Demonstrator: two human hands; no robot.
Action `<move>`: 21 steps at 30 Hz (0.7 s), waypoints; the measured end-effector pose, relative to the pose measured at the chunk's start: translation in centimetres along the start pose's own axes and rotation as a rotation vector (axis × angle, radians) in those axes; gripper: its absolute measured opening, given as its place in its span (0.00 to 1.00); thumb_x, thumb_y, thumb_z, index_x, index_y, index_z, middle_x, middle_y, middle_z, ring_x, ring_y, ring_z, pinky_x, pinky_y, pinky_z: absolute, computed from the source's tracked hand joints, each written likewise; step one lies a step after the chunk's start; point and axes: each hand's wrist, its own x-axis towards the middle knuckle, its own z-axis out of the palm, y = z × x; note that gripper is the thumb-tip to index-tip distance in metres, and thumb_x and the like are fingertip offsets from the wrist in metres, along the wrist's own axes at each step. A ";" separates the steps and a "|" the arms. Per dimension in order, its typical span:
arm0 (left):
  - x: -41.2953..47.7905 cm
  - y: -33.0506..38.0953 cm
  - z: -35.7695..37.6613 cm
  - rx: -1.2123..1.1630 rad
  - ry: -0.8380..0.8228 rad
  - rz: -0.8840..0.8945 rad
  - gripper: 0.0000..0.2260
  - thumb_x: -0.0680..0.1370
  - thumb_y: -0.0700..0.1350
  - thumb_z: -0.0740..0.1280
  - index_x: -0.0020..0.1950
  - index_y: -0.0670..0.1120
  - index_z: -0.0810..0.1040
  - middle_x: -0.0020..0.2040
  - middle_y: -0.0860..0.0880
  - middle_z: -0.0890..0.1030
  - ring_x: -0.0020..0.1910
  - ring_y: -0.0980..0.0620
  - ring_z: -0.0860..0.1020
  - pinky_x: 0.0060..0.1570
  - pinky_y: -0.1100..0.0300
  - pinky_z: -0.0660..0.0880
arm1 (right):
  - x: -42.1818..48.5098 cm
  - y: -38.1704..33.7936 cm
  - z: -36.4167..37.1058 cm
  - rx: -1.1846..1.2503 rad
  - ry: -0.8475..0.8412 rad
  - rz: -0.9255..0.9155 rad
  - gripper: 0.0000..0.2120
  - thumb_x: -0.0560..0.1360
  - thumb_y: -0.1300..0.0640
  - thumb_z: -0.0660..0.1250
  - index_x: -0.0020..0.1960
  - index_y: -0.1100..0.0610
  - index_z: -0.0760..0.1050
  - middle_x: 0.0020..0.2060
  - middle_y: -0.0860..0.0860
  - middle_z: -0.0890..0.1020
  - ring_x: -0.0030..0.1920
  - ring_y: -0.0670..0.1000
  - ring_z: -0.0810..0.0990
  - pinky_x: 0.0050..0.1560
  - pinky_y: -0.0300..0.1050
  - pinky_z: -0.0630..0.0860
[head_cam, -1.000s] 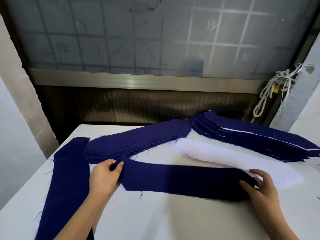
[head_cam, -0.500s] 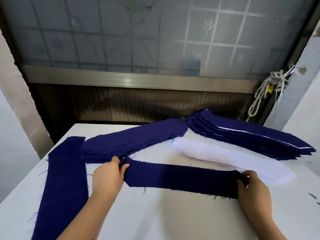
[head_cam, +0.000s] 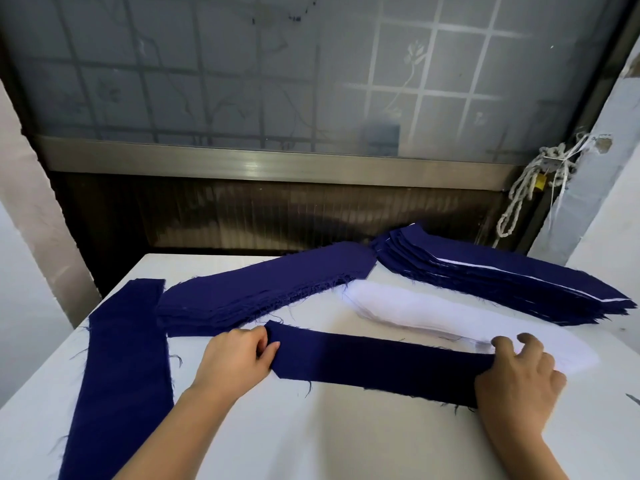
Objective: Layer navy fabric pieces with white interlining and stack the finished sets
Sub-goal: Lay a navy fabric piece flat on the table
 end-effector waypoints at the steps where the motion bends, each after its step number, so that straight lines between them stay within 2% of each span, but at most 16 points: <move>1: 0.2 0.1 0.1 0.008 -0.002 0.004 0.17 0.78 0.60 0.64 0.34 0.53 0.67 0.27 0.56 0.73 0.28 0.56 0.70 0.29 0.62 0.61 | 0.2 -0.8 0.1 0.022 0.021 -0.037 0.21 0.57 0.74 0.68 0.49 0.63 0.78 0.54 0.64 0.75 0.48 0.65 0.72 0.48 0.55 0.62; 4: 0.5 0.3 0.2 -0.003 0.006 -0.017 0.19 0.78 0.60 0.64 0.33 0.54 0.65 0.24 0.56 0.71 0.25 0.57 0.68 0.26 0.64 0.58 | 0.8 -4.0 0.8 0.172 0.009 -0.178 0.14 0.67 0.71 0.69 0.51 0.61 0.79 0.52 0.58 0.77 0.49 0.61 0.74 0.51 0.57 0.67; 7: 0.3 0.1 0.4 -0.028 0.013 -0.043 0.20 0.77 0.63 0.65 0.31 0.55 0.63 0.23 0.56 0.71 0.25 0.58 0.69 0.26 0.64 0.59 | 2.1 -7.5 1.8 0.377 -0.065 -0.283 0.09 0.75 0.65 0.66 0.55 0.60 0.78 0.52 0.54 0.78 0.51 0.54 0.75 0.53 0.52 0.73; 10: 0.2 0.0 0.6 -0.025 0.023 -0.036 0.19 0.77 0.63 0.64 0.32 0.55 0.65 0.24 0.55 0.72 0.26 0.56 0.71 0.26 0.63 0.64 | 3.8 -10.4 3.5 0.484 -0.173 -0.303 0.09 0.80 0.61 0.61 0.57 0.60 0.76 0.52 0.52 0.77 0.50 0.52 0.75 0.51 0.47 0.75; 12: 0.1 0.0 0.6 -0.008 0.022 -0.041 0.19 0.77 0.63 0.63 0.32 0.54 0.67 0.24 0.55 0.72 0.26 0.56 0.72 0.27 0.62 0.67 | 4.7 -11.5 4.9 0.479 -0.301 -0.318 0.09 0.80 0.60 0.60 0.58 0.60 0.75 0.53 0.53 0.76 0.48 0.53 0.76 0.49 0.47 0.74; 14: 0.1 0.1 0.8 0.009 0.024 -0.044 0.18 0.78 0.62 0.63 0.33 0.53 0.68 0.24 0.54 0.72 0.26 0.55 0.72 0.27 0.61 0.66 | 5.3 -12.0 6.1 0.396 -0.418 -0.364 0.08 0.79 0.62 0.61 0.55 0.62 0.76 0.51 0.55 0.76 0.46 0.57 0.77 0.47 0.47 0.73; 17: 0.1 0.1 0.8 0.026 0.034 -0.036 0.18 0.78 0.59 0.64 0.32 0.52 0.68 0.24 0.53 0.72 0.25 0.54 0.71 0.25 0.61 0.61 | 6.2 -12.5 6.6 0.241 -0.497 -0.379 0.06 0.76 0.67 0.59 0.49 0.63 0.73 0.49 0.57 0.74 0.45 0.60 0.77 0.46 0.49 0.74; 21: 0.2 0.3 0.5 0.055 0.025 -0.034 0.18 0.78 0.58 0.64 0.32 0.51 0.67 0.24 0.54 0.70 0.25 0.54 0.69 0.25 0.61 0.59 | 7.2 -12.5 6.8 0.164 -0.582 -0.363 0.07 0.75 0.68 0.58 0.51 0.64 0.72 0.52 0.58 0.73 0.48 0.60 0.77 0.49 0.47 0.72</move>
